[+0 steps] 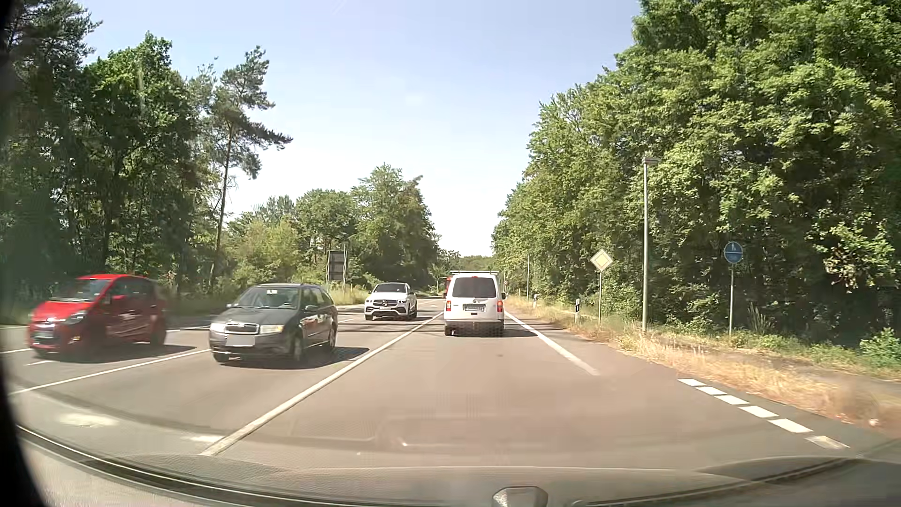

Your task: Follow the waypoints while adhering to traffic rules and regulations

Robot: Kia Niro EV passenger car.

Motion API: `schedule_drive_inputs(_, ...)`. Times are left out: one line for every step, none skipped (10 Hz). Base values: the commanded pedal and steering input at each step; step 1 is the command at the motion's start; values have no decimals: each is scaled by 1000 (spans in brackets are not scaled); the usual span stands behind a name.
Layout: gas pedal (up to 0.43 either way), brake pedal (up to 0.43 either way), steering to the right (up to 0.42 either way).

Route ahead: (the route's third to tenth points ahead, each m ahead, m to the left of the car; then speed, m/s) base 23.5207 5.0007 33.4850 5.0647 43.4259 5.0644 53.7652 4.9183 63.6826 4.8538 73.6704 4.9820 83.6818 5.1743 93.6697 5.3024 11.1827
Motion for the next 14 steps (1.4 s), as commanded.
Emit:
schedule_drive_inputs(0, 30, 0)
schedule_drive_inputs(0, 30, 0)
schedule_drive_inputs(0, 37, 0)
schedule_drive_inputs(0, 67, 0)
schedule_drive_inputs(0, 98, 1)
schedule_drive_inputs(0, 128, 1)
schedule_drive_inputs(0, 159, 1)
schedule_drive_inputs(0, 183, 1)
schedule_drive_inputs(0, 207, 2)
schedule_drive_inputs(0, 244, 3)
schedule_drive_inputs(0, 268, 3)
schedule_drive_inputs(0, 293, 3)
schedule_drive_inputs(0, 311, 3)
schedule_drive_inputs(0, 323, 3)
